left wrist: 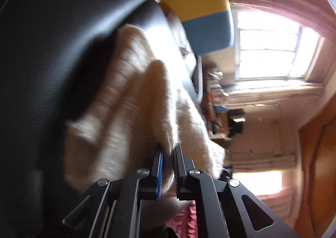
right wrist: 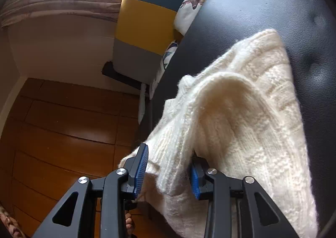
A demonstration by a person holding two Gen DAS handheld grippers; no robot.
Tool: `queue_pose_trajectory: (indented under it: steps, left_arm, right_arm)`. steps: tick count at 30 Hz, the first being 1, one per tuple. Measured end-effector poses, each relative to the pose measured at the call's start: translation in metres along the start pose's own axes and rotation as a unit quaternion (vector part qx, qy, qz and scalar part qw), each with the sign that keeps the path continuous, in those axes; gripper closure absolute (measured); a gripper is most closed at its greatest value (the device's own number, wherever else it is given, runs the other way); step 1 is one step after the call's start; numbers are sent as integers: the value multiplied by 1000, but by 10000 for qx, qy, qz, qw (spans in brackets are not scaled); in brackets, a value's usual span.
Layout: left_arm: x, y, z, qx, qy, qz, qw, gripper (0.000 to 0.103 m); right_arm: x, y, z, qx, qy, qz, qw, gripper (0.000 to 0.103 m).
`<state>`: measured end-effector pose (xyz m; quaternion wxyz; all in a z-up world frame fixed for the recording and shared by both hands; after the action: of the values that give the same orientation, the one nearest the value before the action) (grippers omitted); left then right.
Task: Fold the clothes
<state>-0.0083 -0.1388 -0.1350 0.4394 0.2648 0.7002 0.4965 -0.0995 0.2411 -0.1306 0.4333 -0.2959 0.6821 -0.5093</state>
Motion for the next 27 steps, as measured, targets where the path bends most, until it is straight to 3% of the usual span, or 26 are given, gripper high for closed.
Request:
queue_pose_trajectory:
  steps: [3, 7, 11, 16, 18, 19, 20, 22, 25, 27]
  left_arm:
    - [-3, 18, -10, 30, 121, 463, 9988, 95]
    - [-14, 36, -49, -168, 638, 1065, 9921, 95]
    - [-17, 39, -98, -427, 1301, 1179, 9835, 95]
    - [-6, 10, -140, -974, 1499, 869, 9801, 96]
    - [-3, 2, -147, -1111, 1392, 763, 9810, 91]
    - [-5, 0, -147, -1112, 1396, 708, 9814, 84]
    - [0, 2, -150, -1030, 1446, 593, 9823, 73]
    - [-1, 2, -145, -683, 1401, 238, 9875, 62]
    - [-5, -6, -121, -33, 1104, -512, 9926, 61]
    - [-5, -11, -101, 453, 880, -985, 9902, 61]
  right_arm:
    - [3, -5, -16, 28, 195, -117, 9997, 66]
    - [12, 0, -51, 338, 599, -148, 9975, 66]
    - [17, 19, -75, 835, 851, -117, 9928, 66]
    - [12, 21, -95, 965, 966, -156, 9905, 66]
    - [4, 19, -94, 744, 932, 24, 9929, 66]
    - [1, 17, -92, 568, 920, 192, 9939, 66]
    - [-2, 15, -89, 297, 912, 450, 9944, 66]
    - [-10, 8, -81, -364, 866, 1031, 9902, 66]
    - [-21, 4, -70, -1263, 810, 1836, 9715, 66]
    - [-23, 7, -66, -1535, 621, 2135, 9628, 66]
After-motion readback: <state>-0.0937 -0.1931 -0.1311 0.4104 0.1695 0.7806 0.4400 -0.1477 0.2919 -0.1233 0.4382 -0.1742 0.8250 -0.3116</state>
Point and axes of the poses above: each gripper's, at about its wrist camera, not at the fingertips, and x roughly the way its jaws point, y to its right, z to its underside, the point moved 10 cm from there along x, roughly the way its jaws point, and after that the axes turned 4 degrees about x, right-handed, at the moved point
